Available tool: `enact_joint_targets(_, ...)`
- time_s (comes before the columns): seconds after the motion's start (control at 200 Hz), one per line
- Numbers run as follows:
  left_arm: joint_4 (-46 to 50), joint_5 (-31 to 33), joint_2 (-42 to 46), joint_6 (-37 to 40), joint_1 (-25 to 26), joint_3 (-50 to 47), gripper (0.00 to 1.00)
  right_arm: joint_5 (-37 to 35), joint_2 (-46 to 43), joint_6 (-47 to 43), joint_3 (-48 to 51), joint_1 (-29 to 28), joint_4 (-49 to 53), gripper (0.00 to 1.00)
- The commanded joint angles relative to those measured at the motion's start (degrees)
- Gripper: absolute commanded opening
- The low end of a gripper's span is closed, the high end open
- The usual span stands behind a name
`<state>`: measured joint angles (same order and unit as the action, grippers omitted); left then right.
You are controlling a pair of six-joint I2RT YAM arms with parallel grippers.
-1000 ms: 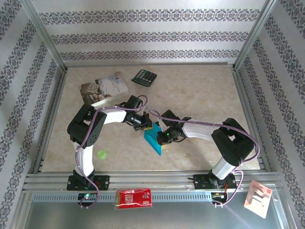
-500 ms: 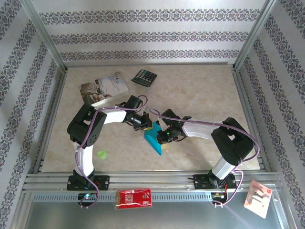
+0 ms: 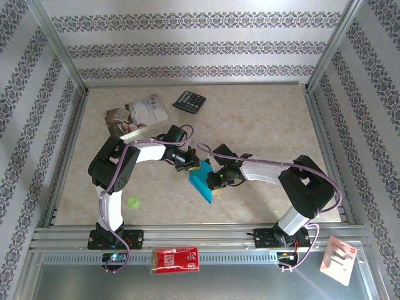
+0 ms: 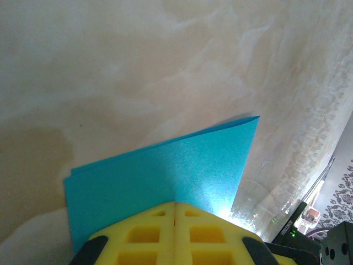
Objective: Fold a paper plane with a square sheet of paper (pick it up from the middle)
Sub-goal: Third fold the triangle at the center of the table.
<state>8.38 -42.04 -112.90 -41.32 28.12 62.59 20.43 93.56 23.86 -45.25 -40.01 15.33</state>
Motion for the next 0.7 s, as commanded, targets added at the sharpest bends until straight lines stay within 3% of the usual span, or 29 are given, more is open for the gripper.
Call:
enact_joint_targets(0.0,3.58,1.3,-2.15,0.94,-0.08,-1.49,0.01,-0.94,-0.45,0.49,0.78,-0.67,1.01,0.01)
enact_joint_targets(0.694,3.5,1.11,-2.32,1.11,-0.07,-1.54,0.01,-0.51,1.87,0.49,-1.33,-1.27,0.82,0.01)
